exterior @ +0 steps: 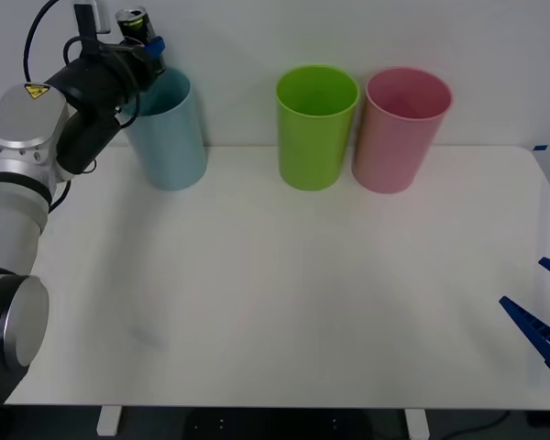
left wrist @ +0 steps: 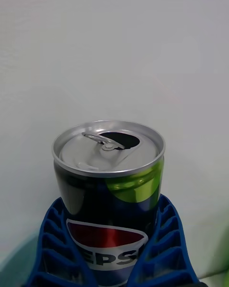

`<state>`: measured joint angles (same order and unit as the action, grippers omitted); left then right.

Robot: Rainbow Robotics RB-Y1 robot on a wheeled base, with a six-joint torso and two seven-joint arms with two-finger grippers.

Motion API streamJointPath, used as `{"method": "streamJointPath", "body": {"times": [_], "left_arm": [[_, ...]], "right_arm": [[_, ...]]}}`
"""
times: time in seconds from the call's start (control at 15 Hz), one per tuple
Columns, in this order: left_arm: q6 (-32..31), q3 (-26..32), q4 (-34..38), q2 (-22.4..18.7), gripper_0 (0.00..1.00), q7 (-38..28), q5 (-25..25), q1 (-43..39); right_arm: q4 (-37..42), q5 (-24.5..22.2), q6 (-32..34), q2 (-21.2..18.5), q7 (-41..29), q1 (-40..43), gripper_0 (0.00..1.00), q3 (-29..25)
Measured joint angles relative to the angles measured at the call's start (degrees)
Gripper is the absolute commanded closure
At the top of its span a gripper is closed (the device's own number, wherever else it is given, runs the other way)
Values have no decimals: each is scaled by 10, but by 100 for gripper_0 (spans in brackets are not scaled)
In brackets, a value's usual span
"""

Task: Grasp the object on the table and drop it into the matching bin: aluminum can to the light blue bin, PET bottle to the pink bin.

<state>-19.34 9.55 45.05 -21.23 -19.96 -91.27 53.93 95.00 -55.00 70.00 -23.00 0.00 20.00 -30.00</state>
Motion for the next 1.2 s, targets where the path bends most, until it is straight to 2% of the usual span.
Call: {"method": "streamJointPath", "body": {"times": [0.47, 0.53, 0.6, 0.73, 1.2], "left_arm": [[3, 1, -10, 0, 100, 0, -5, 7], [3, 1, -10, 0, 96, 0, -5, 7], [3, 1, -10, 0, 82, 0, -5, 7], [4, 1, -10, 0, 0, -1, -2, 7], [4, 1, -10, 0, 0, -2, 8, 5]], "right_arm": [[0, 0, 0, 0, 0, 0, 0, 0], [0, 0, 0, 0, 0, 0, 0, 0], [0, 0, 0, 0, 0, 0, 0, 0], [0, 0, 0, 0, 0, 0, 0, 0], [0, 0, 0, 0, 0, 0, 0, 0]]}}
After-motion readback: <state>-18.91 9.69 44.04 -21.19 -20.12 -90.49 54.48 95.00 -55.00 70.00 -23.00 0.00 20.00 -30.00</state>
